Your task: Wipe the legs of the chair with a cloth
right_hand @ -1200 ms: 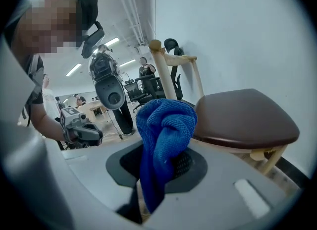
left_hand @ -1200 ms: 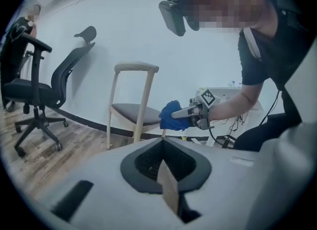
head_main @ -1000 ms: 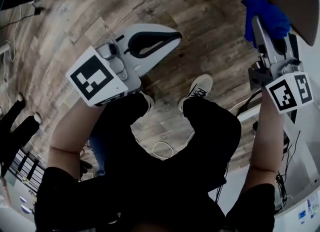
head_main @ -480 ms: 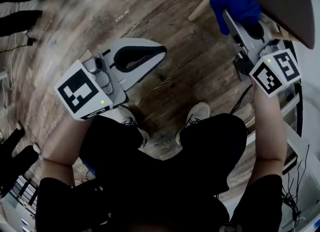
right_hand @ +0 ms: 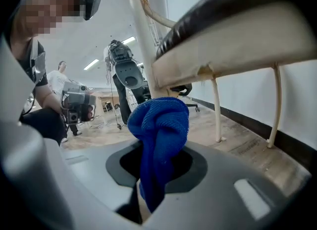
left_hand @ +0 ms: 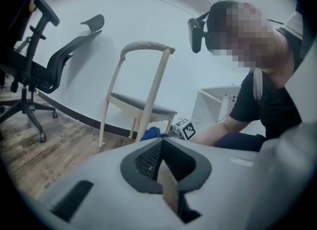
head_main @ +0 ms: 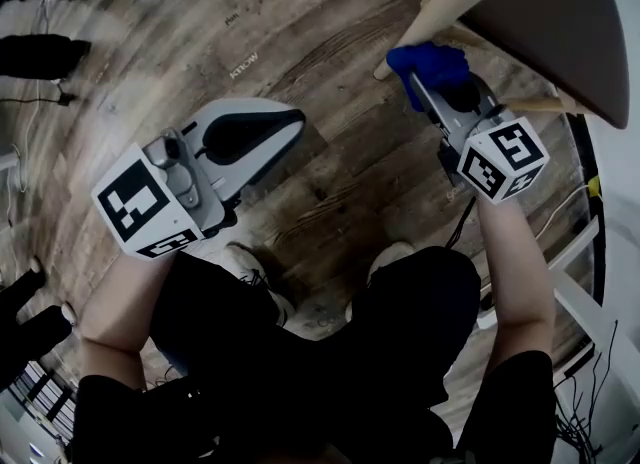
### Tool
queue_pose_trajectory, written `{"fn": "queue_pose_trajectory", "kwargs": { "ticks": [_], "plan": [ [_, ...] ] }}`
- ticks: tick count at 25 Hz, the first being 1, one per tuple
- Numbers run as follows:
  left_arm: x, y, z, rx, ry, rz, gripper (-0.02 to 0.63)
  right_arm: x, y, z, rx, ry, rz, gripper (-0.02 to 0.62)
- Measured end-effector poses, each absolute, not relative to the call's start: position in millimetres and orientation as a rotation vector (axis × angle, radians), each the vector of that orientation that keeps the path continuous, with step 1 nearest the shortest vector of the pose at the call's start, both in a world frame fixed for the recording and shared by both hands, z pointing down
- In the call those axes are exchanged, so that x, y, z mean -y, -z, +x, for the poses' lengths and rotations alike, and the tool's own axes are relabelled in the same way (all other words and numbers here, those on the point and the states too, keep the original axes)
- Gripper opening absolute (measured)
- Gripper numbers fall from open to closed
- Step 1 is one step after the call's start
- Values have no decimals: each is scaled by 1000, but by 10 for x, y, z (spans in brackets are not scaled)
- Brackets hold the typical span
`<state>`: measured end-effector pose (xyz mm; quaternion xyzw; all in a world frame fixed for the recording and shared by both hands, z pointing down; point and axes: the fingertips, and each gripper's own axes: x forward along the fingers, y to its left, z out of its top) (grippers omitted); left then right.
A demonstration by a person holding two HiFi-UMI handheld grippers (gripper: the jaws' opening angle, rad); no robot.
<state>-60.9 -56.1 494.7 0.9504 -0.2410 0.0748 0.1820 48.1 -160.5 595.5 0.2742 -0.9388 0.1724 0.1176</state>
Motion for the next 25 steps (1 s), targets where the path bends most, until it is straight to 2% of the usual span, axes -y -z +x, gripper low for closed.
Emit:
{"fn": "queue_pose_trajectory", "kwargs": {
  "ticks": [16,25],
  "plan": [
    [431,-5102,-897,719,-290,2626,2,1666,-8052,498,2434,-737,808,75],
    [422,-5098,-1056,770,-309,2622,2,1699,-8667,489,2227,-841,813,78]
  ]
}}
